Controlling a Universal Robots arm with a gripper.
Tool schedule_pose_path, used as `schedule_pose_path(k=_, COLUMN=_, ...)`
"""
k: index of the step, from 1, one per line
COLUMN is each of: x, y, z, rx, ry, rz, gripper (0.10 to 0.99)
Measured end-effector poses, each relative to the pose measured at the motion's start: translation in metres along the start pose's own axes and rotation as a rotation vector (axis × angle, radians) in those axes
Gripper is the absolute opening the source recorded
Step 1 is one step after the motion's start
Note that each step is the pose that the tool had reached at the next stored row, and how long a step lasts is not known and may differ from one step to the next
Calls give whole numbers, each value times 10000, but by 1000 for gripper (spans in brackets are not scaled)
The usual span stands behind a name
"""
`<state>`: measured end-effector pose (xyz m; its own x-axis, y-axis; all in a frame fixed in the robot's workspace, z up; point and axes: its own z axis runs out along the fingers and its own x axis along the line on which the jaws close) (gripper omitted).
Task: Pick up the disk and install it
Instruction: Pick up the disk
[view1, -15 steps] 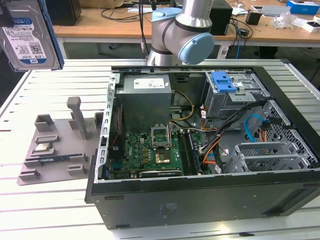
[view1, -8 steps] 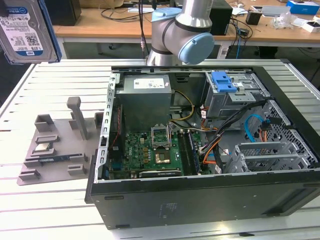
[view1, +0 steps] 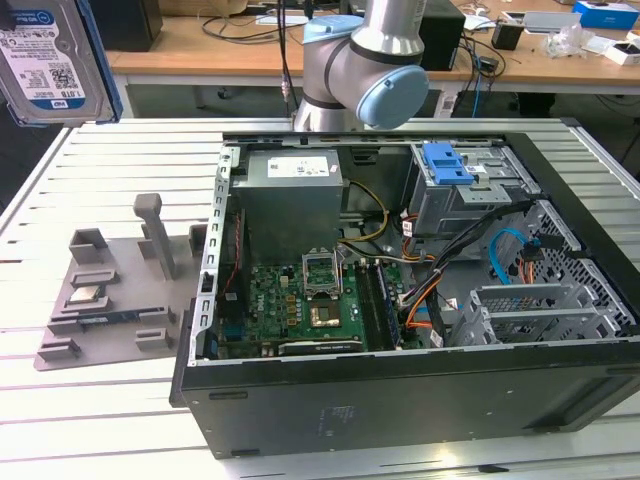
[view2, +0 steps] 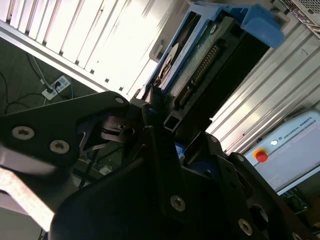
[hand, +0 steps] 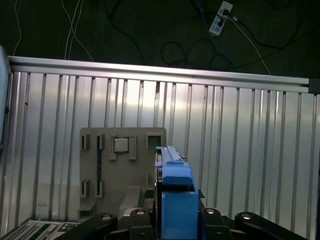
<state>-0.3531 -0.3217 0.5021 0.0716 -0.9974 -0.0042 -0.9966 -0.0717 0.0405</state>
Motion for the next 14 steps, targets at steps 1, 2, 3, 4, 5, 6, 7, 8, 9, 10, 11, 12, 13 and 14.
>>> schedule_pose_path(k=1, x=1, y=-9, z=0, rx=1, ry=-1, rz=-1, gripper=369)
schedule_pose_path(k=2, x=3, y=-40, z=-1, rx=0, ry=1, rz=-1, gripper=369)
schedule_pose_path(k=3, x=8, y=-120, z=-5, rx=0, ry=5, rz=0, gripper=369)
schedule_pose_path(k=4, x=11, y=-172, z=-6, rx=1, ry=5, rz=0, gripper=369)
schedule_pose_path(k=5, x=13, y=-206, z=-7, rx=2, ry=5, rz=0, gripper=369)
schedule_pose_path(k=6, x=15, y=-240, z=-9, rx=1, ry=6, rz=-1, gripper=369)
schedule_pose_path(k=7, x=19, y=-330, z=-13, rx=0, ry=6, rz=-1, gripper=369)
schedule_pose_path(k=8, x=21, y=-366, z=-14, rx=2, ry=6, rz=0, gripper=369)
schedule_pose_path(k=9, x=23, y=-407, z=-15, rx=2, ry=5, rz=1, gripper=369)
schedule_pose_path(k=10, x=25, y=-442, z=-17, rx=2, ry=5, rz=0, gripper=369)
schedule_pose_path(k=11, x=28, y=-488, z=-20, rx=0, ry=6, rz=0, gripper=369)
schedule_pose_path(k=12, x=31, y=-549, z=-22, rx=1, ry=6, rz=-1, gripper=369)
schedule_pose_path(k=13, x=33, y=-583, z=-23, rx=2, ry=5, rz=-2, gripper=369)
schedule_pose_path(k=14, x=36, y=-636, z=-25, rx=2, ry=5, rz=0, gripper=369)
